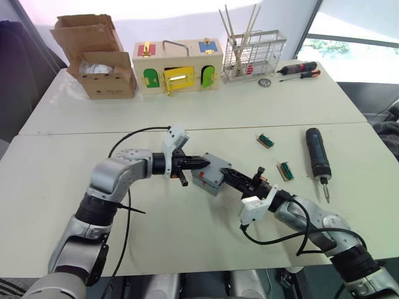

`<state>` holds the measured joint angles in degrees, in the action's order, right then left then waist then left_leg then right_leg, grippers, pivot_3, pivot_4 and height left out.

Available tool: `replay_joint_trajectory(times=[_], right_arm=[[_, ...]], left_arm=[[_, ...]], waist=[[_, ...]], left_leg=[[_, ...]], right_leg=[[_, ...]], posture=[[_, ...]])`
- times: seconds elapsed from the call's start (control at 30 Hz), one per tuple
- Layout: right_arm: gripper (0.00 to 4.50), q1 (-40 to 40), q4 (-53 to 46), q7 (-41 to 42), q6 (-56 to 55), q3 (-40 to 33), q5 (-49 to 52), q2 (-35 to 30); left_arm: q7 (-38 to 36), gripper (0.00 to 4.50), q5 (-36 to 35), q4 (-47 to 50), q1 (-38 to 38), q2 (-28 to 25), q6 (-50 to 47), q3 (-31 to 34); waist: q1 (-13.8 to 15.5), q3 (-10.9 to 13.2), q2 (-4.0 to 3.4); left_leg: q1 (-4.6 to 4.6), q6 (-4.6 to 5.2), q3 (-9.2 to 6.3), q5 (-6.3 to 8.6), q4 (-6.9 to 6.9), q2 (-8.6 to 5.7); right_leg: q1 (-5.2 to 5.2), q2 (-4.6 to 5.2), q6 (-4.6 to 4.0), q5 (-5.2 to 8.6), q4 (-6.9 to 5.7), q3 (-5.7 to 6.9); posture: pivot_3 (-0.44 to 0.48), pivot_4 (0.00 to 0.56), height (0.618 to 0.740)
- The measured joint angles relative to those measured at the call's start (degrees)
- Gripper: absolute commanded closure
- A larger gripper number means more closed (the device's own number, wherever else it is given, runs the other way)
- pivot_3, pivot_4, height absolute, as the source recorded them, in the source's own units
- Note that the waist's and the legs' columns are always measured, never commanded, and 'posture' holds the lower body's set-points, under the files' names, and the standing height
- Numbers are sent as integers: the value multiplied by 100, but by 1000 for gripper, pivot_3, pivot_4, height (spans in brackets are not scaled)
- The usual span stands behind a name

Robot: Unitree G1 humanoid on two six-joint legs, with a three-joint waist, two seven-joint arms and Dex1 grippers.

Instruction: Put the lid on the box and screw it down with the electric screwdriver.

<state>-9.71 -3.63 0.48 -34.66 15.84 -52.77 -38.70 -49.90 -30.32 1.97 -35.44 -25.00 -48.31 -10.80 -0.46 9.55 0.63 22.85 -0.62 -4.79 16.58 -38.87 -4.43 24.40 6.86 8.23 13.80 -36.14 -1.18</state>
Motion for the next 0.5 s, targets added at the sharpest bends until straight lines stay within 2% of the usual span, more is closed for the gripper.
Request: replay_joint_trajectory(times=[0.13, 0.2, 0.23, 0.33, 0.4, 0.43, 0.5], right_arm=[[4372, 42, -20, -14, 1, 0, -4, -37], [3342, 62, -20, -17, 3, 0, -3, -38], [3015, 97, -11, -11, -1, 14, 8, -58], [1637, 118, -92, -32, 11, -59, 41, -63], [871, 123, -112, -35, 24, -75, 71, -76], [553, 127, -121, -35, 24, -79, 83, -103], [553, 143, -133, -33, 12, -90, 127, -172]], left_arm=[[-74, 4422, 221, -3, -14, 5, 206, -157], [-99, 4500, 343, -2, -13, 7, 298, -228], [-106, 4500, 421, -10, -12, 2, 343, -306], [-92, 4500, 667, -26, -10, 9, 543, -475], [-76, 4500, 852, -85, -9, 26, 724, -632], [-73, 4500, 922, -107, -9, 27, 770, -688], [-61, 4500, 1018, -142, -9, 49, 827, -769]], waist=[[5, -3, 0], [6, -3, 0], [9, -4, 0], [-8, -35, 4], [-1, -47, 7], [-2, -60, 5], [-8, -75, 6]], left_leg=[[-16, 2, 0, 1, 4, -2], [-38, 3, 0, 2, 13, -2], [-46, 4, -1, 2, 16, -2], [-70, 6, 0, 4, 22, -2], [-152, 20, 1, 11, 67, -2], [-182, 43, -1, 25, 78, 2], [-216, 53, 0, 32, 89, 6]], right_leg=[[-18, 0, 0, 0, 3, 0], [-41, 0, -1, 1, 12, 0], [-52, 0, -1, 1, 16, 0], [-74, 0, 0, 2, 22, 0], [-156, 0, -1, 4, 70, 1], [-188, -5, -2, 4, 89, 4], [-217, -5, 0, 7, 98, 4]], posture=[[0, 150, 734], [0, 150, 734], [0, 150, 734], [0, 150, 734], [0, 150, 734], [0, 150, 734], [0, 150, 734]])
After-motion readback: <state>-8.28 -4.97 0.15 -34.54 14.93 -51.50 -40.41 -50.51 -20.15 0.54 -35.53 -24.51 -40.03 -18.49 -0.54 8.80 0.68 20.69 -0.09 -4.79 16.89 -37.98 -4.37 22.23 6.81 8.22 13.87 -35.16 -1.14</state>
